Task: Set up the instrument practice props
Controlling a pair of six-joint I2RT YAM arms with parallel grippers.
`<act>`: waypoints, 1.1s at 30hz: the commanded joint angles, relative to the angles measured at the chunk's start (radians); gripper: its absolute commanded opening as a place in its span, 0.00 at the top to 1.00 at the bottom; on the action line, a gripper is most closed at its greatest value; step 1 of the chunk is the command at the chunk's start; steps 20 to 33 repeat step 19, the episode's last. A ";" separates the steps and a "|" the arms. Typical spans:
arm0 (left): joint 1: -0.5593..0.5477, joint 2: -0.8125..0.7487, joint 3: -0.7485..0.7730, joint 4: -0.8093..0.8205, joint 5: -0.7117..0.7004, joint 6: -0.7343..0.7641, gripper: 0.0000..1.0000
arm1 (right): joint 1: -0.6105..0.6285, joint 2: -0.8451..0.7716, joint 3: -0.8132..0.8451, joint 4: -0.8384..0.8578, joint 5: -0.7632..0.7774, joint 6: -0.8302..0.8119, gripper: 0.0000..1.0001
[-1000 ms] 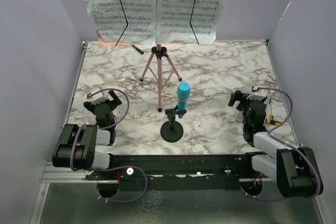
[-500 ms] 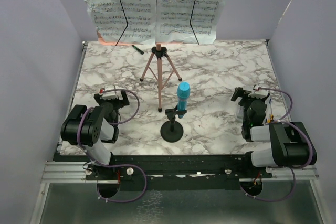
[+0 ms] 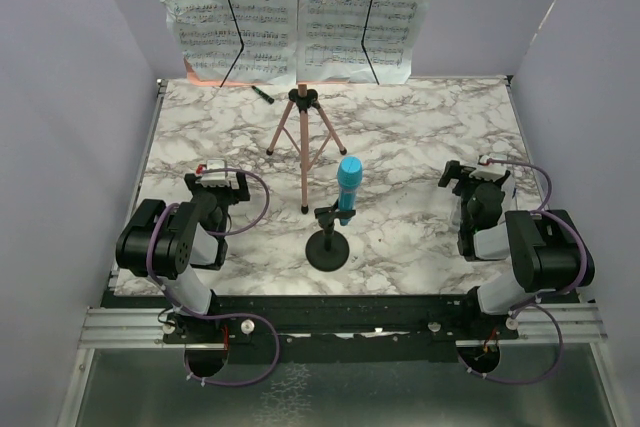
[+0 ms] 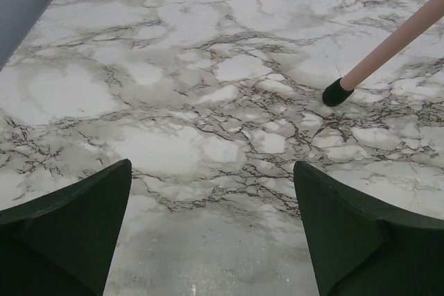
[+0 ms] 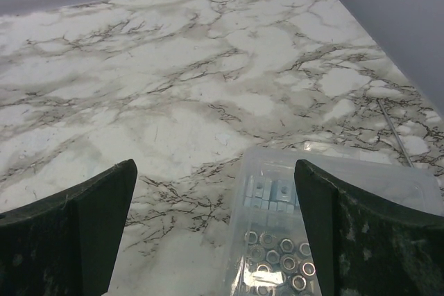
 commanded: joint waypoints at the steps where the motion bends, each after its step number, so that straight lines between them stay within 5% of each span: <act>1: -0.004 -0.010 0.039 -0.066 -0.004 0.003 0.01 | -0.006 0.007 0.003 0.001 0.015 -0.008 0.00; 33: -0.002 -0.008 0.083 -0.143 -0.067 -0.016 0.01 | -0.007 0.006 0.004 -0.003 0.016 -0.005 0.00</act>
